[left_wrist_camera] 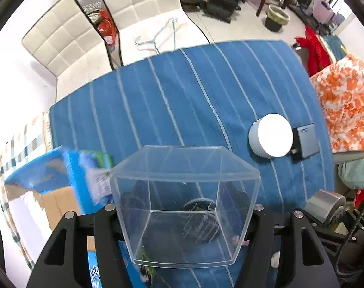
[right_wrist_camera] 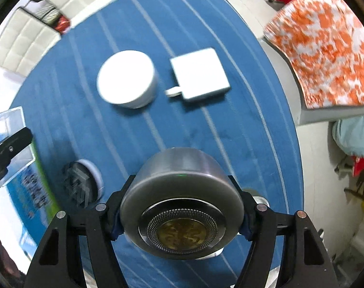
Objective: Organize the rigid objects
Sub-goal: 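Carry the clear box and silver tin into the blue box and release both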
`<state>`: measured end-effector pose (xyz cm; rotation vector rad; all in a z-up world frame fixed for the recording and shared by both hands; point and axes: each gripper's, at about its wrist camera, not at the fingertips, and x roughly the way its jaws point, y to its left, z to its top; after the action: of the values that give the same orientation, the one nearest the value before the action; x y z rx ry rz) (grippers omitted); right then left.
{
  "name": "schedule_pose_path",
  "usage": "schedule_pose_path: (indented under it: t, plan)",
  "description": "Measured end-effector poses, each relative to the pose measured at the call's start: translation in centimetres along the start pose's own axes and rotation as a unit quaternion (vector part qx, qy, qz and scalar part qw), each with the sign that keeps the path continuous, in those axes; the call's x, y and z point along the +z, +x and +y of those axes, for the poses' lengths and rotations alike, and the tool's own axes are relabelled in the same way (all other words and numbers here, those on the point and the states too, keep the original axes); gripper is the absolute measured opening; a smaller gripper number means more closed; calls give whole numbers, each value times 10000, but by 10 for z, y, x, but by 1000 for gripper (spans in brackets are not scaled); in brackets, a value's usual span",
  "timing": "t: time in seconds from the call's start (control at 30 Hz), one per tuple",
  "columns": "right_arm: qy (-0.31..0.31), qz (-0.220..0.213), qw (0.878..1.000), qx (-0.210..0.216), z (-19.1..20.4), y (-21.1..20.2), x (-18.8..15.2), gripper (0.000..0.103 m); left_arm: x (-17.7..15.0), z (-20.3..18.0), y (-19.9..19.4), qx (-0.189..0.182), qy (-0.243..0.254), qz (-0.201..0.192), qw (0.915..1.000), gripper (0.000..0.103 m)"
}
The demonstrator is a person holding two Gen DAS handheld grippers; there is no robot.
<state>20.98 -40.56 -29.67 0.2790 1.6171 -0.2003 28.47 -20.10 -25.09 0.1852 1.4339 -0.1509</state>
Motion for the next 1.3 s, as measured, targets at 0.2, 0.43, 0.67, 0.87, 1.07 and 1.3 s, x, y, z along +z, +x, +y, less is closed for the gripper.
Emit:
schedule_pose_path:
  t: [0.2,0.43,0.67,0.87,1.07,1.3]
  plan:
    - [-451,-316,9981,263,41,-42,-24,73,-20,20,-52,105,-270,-484,9984,61]
    - [-972,-685,9918,471,102,-85,-54,73,-62,77,-104,231,-689,-985,9925,61]
    - [-1267,-795,9865,671,187,-104,-74,73,-95,165,-115,262,-1054,-991,9891,61]
    - [-1504,-647,9831,820,283,-93,-71,73,-108,257,-89,271,-1498,-761,9854,61]
    - [-1627,-330,9839,658,369,-40,-50,73,-103,315,-37,282,-1606,-388,9859,61]
    - [-1685,7,9854,252,412,27,-28,73,-98,338,20,44,-1671,47,9859,61]
